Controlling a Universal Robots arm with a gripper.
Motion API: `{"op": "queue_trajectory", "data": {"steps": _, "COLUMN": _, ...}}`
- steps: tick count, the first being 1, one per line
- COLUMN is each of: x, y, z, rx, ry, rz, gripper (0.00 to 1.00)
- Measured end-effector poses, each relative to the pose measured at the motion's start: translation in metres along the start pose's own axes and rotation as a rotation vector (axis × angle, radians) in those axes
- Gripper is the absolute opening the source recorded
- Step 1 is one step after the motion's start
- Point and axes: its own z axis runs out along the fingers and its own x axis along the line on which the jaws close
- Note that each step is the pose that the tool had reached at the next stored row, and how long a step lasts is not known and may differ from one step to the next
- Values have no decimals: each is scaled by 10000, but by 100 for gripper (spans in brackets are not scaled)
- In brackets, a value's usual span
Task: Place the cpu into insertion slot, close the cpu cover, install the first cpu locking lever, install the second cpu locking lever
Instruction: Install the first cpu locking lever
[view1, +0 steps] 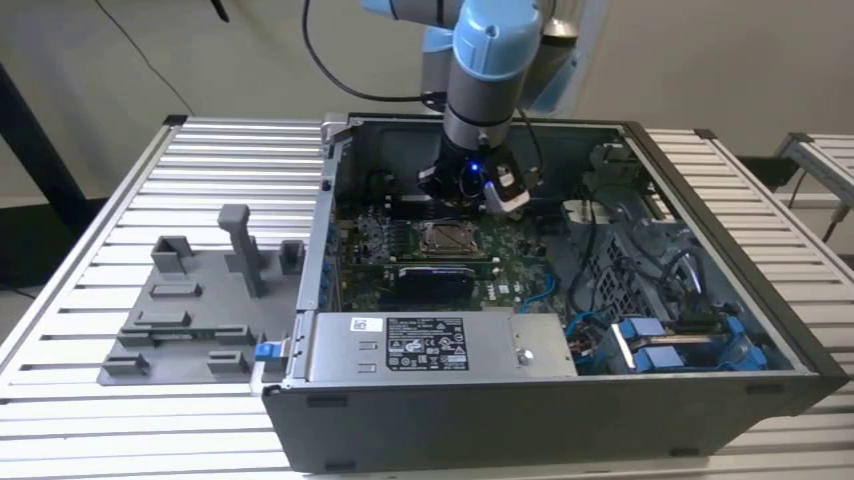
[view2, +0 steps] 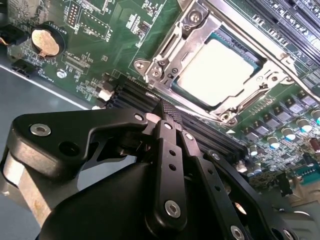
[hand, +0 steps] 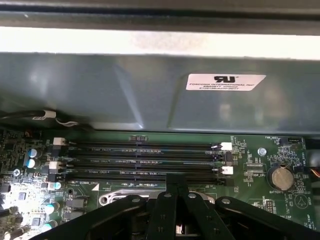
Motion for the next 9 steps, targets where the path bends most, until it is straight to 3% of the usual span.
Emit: {"op": "queue_trajectory", "data": {"steps": 9, "x": -3, "y": -9, "z": 28, "rx": -7, "ry": 7, "rz": -20, "gripper": 11}}
